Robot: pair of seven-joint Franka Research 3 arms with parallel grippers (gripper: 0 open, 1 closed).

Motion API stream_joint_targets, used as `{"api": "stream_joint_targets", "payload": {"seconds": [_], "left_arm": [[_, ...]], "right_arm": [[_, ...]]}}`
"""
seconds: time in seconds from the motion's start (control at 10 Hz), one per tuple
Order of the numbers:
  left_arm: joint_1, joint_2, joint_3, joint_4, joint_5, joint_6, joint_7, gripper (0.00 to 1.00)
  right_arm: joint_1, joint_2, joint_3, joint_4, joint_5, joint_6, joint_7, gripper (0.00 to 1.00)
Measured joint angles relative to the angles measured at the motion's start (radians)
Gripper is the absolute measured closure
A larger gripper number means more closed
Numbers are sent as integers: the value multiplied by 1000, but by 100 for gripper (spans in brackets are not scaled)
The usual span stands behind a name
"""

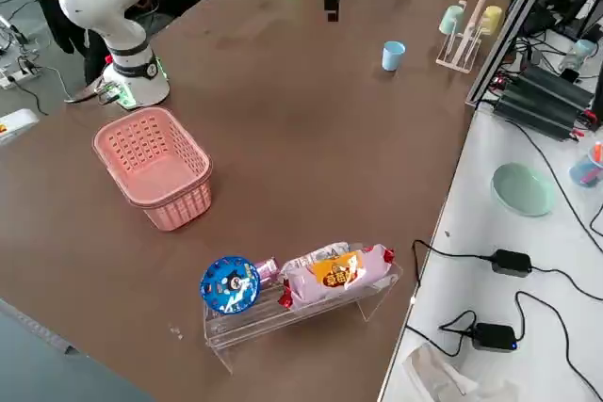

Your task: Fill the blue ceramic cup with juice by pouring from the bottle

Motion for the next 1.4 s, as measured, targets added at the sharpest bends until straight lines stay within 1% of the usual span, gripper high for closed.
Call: {"api": "stream_joint_targets", "payload": {"seconds": [0.3, 0.5, 0.7, 0.8, 0.9, 1.0, 1.2, 1.3, 1.4], "left_arm": [[60, 5, 0, -6, -33, -1, 126, 0], [123, 49, 0, -13, -131, -2, 321, 0], [210, 125, -1, -31, -223, -10, 475, 0], [251, 175, 0, -37, -274, -26, 563, 0], [281, 221, -1, -40, -305, -41, 638, 0], [302, 259, -1, -41, -326, -55, 702, 0], [347, 330, -1, -44, -403, -83, 875, 1], [365, 366, -2, -45, -425, -87, 942, 1], [380, 392, -2, -45, -432, -104, 986, 1]], "right_arm": [[43, 155, 2, 1, 193, 147, -425, 0], [72, 258, 2, -4, 313, 269, -713, 0], [113, 345, 3, -35, 427, 417, -957, 0], [135, 378, 3, -51, 484, 471, -1022, 0], [158, 402, 3, -73, 549, 522, -1056, 0], [181, 422, 3, -98, 620, 562, -1074, 0], [239, 468, 3, -146, 731, 662, -1132, 0], [268, 492, 4, -161, 781, 702, -1179, 0], [290, 514, 4, -165, 849, 711, -1249, 0]]}}
